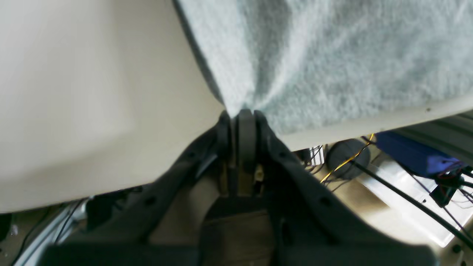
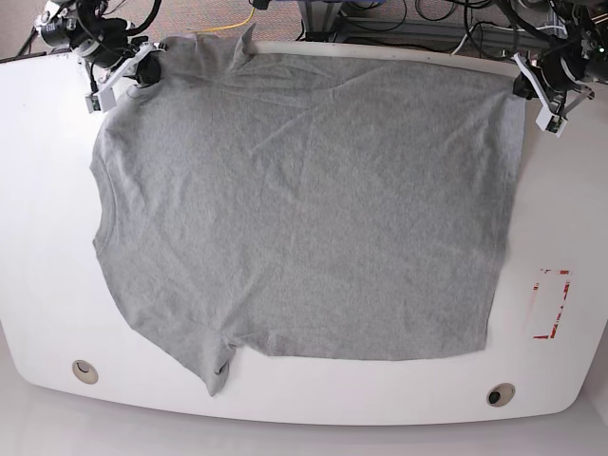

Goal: Layout the t-shirt on the table in an organized manner, then fold the t-shirt properly
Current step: 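Lift the shoulder edge with both grippers and fold it over the shirt body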

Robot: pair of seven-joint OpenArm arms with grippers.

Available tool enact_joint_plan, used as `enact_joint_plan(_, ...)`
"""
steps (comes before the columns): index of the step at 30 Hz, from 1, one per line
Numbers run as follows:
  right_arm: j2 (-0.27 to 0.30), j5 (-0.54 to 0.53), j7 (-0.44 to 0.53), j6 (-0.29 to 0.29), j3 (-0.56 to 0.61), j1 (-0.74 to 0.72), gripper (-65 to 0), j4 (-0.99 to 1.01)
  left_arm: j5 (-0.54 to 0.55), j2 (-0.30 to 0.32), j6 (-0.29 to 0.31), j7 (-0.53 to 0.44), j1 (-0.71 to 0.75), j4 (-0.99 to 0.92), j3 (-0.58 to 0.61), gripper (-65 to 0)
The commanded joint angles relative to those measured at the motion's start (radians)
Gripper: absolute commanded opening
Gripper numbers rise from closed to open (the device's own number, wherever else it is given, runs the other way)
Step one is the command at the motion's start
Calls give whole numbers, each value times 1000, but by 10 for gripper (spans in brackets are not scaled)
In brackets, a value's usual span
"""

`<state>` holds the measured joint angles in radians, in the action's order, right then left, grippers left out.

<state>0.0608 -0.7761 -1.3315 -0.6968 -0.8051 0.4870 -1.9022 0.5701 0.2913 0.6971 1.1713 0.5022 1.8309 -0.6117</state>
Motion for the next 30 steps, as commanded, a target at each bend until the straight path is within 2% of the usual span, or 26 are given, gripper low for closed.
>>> enact_joint_plan(1, 14, -85, 11, -1, -6, 14, -650, -23, 8, 15, 1, 17, -23, 33, -32, -650)
enact_joint_plan(5, 53, -167, 11, -1, -7, 14, -650, -21, 8, 15, 1, 52, -63, 53, -49, -649)
enact_joint_plan(13, 95, -288, 11, -1, -33, -29, -650, -16, 1, 15, 1, 115, -162, 56, -49, -649)
enact_joint_plan(23, 135, -289, 11, -1, -33, -127, -650, 69, 1, 15, 1, 143, -259, 49, -43, -646)
enact_joint_plan(30, 159, -289, 11, -1, -32, -199, -650, 177, -2, 15, 1, 160, -379, 45, 25, -646)
